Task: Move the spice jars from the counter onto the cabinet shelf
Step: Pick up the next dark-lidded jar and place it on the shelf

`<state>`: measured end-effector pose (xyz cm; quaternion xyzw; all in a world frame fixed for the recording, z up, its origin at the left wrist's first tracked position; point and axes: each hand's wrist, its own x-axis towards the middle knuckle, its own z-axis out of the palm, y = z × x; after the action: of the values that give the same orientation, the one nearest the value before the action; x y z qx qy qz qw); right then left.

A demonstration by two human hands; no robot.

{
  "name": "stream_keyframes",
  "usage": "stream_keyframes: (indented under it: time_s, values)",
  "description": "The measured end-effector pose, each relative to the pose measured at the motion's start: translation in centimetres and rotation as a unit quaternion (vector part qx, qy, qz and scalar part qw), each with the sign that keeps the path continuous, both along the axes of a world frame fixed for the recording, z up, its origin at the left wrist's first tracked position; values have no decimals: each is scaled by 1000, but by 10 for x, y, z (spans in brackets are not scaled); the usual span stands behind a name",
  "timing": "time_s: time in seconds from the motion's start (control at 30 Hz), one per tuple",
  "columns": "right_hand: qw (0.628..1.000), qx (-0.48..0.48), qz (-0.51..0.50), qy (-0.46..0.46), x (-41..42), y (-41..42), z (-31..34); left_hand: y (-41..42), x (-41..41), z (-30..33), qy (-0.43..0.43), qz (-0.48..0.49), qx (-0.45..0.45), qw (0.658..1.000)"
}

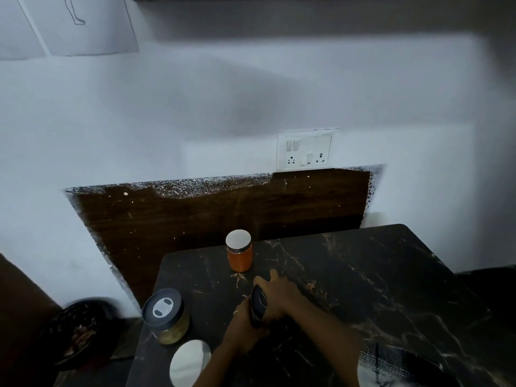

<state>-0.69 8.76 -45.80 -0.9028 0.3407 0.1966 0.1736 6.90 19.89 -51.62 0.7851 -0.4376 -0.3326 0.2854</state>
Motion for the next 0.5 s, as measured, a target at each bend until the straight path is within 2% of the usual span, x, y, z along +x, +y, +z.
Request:
stream_keyframes:
  time_s: [0.13, 0.3, 0.4, 0.5]
  values:
    - [1000, -12, -23, -10, -8, -11, 17, -1, -3, 11, 15, -2, -36, 999]
    - [994, -28, -73, -76, -7, -23, 63, -11, -8, 40, 36, 3, -117, 993]
    - [990, -43, -86, -99, -6, -24, 93, -18, -15, 59, 53, 47, -175, 982]
    - [984, -10, -120, -131, -7, -25, 120, -26, -19, 79, 27, 88, -224, 970]
